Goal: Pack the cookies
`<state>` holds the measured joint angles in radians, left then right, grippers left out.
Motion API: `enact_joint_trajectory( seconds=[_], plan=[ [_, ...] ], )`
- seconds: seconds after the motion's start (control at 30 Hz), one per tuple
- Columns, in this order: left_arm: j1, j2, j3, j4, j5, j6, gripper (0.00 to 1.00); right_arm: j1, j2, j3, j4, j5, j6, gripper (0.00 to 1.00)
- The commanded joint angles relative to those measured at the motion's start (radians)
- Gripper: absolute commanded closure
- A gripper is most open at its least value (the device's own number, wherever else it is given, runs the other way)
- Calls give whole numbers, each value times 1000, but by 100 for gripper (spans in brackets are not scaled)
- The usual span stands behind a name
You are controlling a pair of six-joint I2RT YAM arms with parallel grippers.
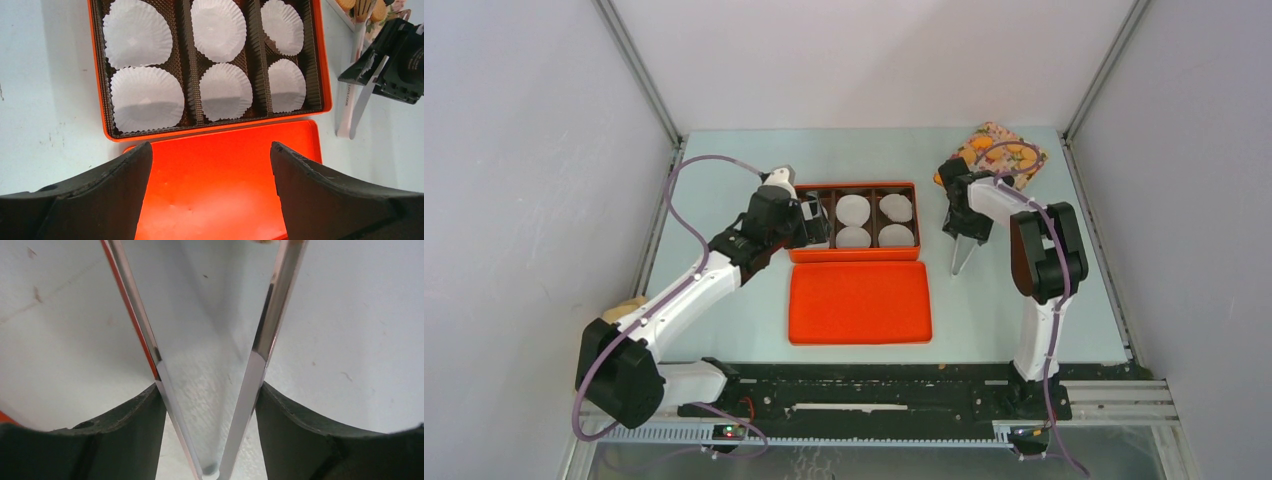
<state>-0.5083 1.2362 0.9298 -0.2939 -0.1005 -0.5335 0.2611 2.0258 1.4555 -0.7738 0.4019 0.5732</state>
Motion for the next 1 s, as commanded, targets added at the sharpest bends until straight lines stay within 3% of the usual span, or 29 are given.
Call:
enact_joint_trajectory(
  seconds=[0.0,0.23,0.43,0.53,0.7,0.97],
  plan=[
    [-7,-9,-28,18,6,-14,8,39,-61,-52,-89,139,3,45],
    [-9,-2,-25,21,-1,-12,8,51,-99,-47,-114,276,57,45],
    [-9,-12,-15,13,-23,-5,8,87,-180,-37,-101,349,11,45],
    [-9,-6,-4,12,-25,-5,8,94,-206,-24,-65,303,-64,44],
    [-9,10,44,0,-25,-17,8,48,-255,-41,2,22,-84,43],
    [-13,27,95,-13,-32,-18,8,70,-318,-131,28,28,-116,43]
  ],
)
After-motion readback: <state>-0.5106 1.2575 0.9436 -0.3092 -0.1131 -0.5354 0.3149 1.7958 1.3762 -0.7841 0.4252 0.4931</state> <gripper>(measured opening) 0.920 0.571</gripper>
